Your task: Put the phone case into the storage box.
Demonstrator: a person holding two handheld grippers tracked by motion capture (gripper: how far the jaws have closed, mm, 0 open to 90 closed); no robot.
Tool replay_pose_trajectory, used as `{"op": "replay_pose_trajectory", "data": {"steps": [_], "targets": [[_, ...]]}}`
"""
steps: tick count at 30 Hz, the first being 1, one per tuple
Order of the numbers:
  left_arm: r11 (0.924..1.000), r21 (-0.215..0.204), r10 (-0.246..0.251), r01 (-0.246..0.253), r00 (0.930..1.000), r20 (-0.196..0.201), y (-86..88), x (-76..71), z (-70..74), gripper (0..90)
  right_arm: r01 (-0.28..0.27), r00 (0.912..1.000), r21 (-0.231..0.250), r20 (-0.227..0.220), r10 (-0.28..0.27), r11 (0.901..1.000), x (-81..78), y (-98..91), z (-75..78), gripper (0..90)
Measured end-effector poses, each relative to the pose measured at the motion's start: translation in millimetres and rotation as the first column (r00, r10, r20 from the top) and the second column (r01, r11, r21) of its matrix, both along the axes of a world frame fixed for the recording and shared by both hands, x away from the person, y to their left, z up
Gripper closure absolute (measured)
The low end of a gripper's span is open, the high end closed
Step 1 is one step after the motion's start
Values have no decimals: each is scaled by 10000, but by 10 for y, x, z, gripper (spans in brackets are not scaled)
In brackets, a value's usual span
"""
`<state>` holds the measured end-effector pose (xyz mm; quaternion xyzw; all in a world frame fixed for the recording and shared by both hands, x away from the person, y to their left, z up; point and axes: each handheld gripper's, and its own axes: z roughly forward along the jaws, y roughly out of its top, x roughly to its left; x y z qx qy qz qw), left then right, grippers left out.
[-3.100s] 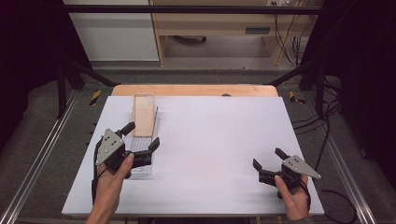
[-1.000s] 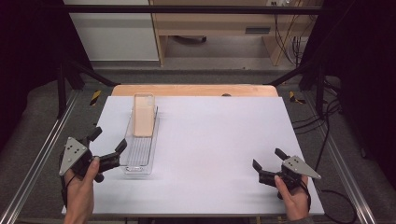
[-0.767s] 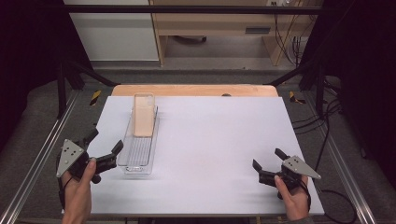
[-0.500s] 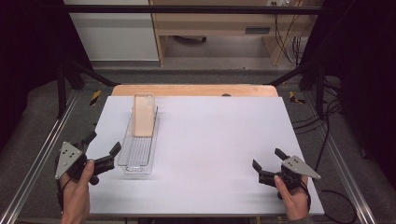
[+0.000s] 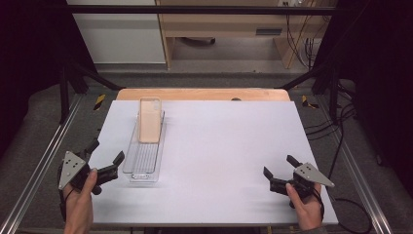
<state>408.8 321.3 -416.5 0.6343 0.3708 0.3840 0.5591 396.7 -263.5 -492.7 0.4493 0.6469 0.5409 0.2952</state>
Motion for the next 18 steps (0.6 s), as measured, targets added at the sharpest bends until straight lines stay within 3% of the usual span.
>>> {"op": "replay_pose_trajectory", "data": {"steps": [18], "targets": [[9999,79,73,-72,9999,-142,29,17,-180,44,-14,10000,-21,8,14,10000,-5,-5,-1,26]]}}
